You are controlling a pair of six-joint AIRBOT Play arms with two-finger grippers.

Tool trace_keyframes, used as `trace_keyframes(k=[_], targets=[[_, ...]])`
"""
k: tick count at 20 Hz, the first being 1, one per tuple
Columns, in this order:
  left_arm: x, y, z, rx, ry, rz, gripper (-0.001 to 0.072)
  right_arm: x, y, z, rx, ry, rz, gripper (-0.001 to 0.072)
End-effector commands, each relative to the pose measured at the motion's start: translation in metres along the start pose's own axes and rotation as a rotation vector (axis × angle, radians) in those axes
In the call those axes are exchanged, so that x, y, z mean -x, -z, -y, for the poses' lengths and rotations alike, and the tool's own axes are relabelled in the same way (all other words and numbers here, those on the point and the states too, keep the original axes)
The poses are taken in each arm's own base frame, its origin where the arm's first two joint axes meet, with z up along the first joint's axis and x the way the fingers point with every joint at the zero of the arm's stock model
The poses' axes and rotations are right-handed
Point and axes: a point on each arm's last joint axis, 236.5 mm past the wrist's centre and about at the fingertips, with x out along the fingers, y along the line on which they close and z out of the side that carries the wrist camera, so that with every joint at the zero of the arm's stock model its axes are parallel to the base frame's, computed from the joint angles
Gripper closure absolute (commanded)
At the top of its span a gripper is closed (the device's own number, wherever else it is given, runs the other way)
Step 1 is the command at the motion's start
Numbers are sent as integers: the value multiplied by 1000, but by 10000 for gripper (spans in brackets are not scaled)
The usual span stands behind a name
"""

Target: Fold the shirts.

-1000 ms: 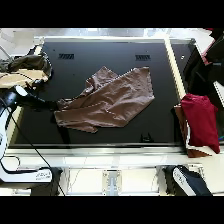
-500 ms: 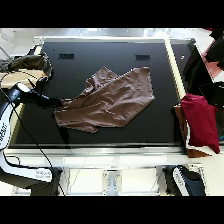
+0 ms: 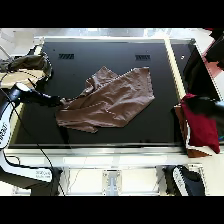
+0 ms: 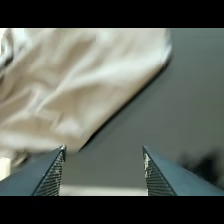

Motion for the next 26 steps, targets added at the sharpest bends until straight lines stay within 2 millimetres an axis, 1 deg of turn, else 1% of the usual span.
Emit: trace_keyframes(k=[1, 2, 3, 4, 5, 6, 7, 8, 9, 11, 12, 13, 14, 15, 16, 18, 19, 21, 23, 24, 26], targets=[[13, -5, 9, -15, 6, 23, 697, -103, 84, -5, -535, -309, -158, 186], [19, -7, 11, -22, 2, 36, 697, -131, 105, -3, -776, -401, -154, 185], [24, -9, 13, -29, -1, 47, 697, -150, 126, 6, -970, -448, -145, 186], [29, -11, 15, -35, -5, 59, 696, -162, 150, 13, -1095, -471, -146, 185], [32, -13, 16, -40, -8, 68, 697, -167, 168, 14, -1043, -438, -177, 198], [35, -14, 17, -45, -12, 73, 697, -166, 166, 3, -962, -433, -200, 203], [37, -15, 18, -46, -13, 78, 697, -165, 150, -8, -914, -448, -176, 203], [38, -15, 18, -46, -11, 81, 697, -167, 135, -15, -858, -441, -139, 204], [38, -15, 19, -45, -11, 80, 696, -172, 125, -19, -806, -412, -111, 207], [37, -13, 20, -45, -3, 71, 697, -186, 118, -28, -592, -354, -118, 262], [37, -11, 22, -45, 4, 62, 697, -194, 114, -35, -489, -339, -139, 262], [37, -9, 23, -45, 9, 54, 697, -204, 107, -38, -420, -322, -160, 262], [37, -8, 24, -45, 12, 49, 697, -214, 106, -42, -381, -311, -206, 262], [37, -7, 24, -46, 12, 44, 696, -224, 111, -45, -358, -306, -271, 262], [37, -6, 24, -46, 14, 41, 697, -231, 120, -48, -348, -305, -343, 261], [37, -6, 24, -47, 13, 41, 697, -243, 135, -42, -365, -284, -417, 261], [37, -6, 24, -47, 13, 41, 697, -245, 138, -40, -370, -278, -425, 261], [37, -6, 24, -47, 13, 42, 697, -245, 138, -43, -395, -279, -428, 261], [37, -6, 24, -47, 13, 42, 697, -249, 142, -53, -409, -273, -417, 262], [37, -6, 24, -47, 13, 42, 697, -253, 148, -60, -400, -265, -408, 262], [37, -6, 24, -47, 13, 42, 697, -261, 165, -75, -396, -255, -416, 262]])
